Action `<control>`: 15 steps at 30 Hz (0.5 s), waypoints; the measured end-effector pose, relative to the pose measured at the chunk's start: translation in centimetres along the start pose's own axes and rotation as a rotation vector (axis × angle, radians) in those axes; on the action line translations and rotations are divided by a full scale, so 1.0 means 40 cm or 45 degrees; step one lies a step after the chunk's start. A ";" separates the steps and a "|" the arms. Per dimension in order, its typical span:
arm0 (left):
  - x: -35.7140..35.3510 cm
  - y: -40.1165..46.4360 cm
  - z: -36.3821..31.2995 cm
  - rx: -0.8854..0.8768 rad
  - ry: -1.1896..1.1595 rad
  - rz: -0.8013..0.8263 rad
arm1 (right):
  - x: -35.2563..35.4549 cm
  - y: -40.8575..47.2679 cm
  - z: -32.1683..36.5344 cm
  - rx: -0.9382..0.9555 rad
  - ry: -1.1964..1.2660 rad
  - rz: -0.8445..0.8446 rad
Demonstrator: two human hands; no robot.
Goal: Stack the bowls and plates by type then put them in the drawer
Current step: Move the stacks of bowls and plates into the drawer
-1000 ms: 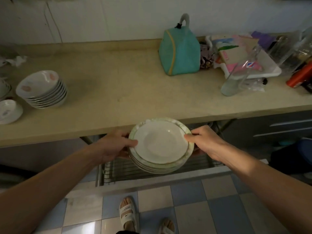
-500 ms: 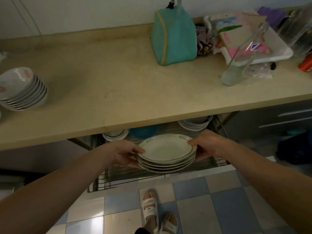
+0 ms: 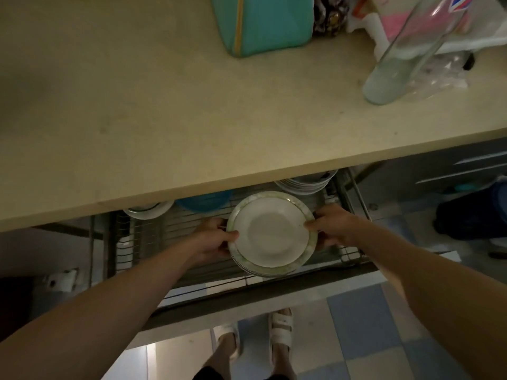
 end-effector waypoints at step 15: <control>-0.205 0.214 0.052 -0.239 0.538 0.010 | 0.123 0.246 -0.088 -0.193 -0.221 0.053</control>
Point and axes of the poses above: each hand's wrist, its own y-axis towards the middle knuckle, its own x-axis out of the back of the hand, z = x × y, the point moved 5 cm from there along y, towards the middle knuckle, and after that the axes turned 13 degrees about -x, right-handed, at the moved point
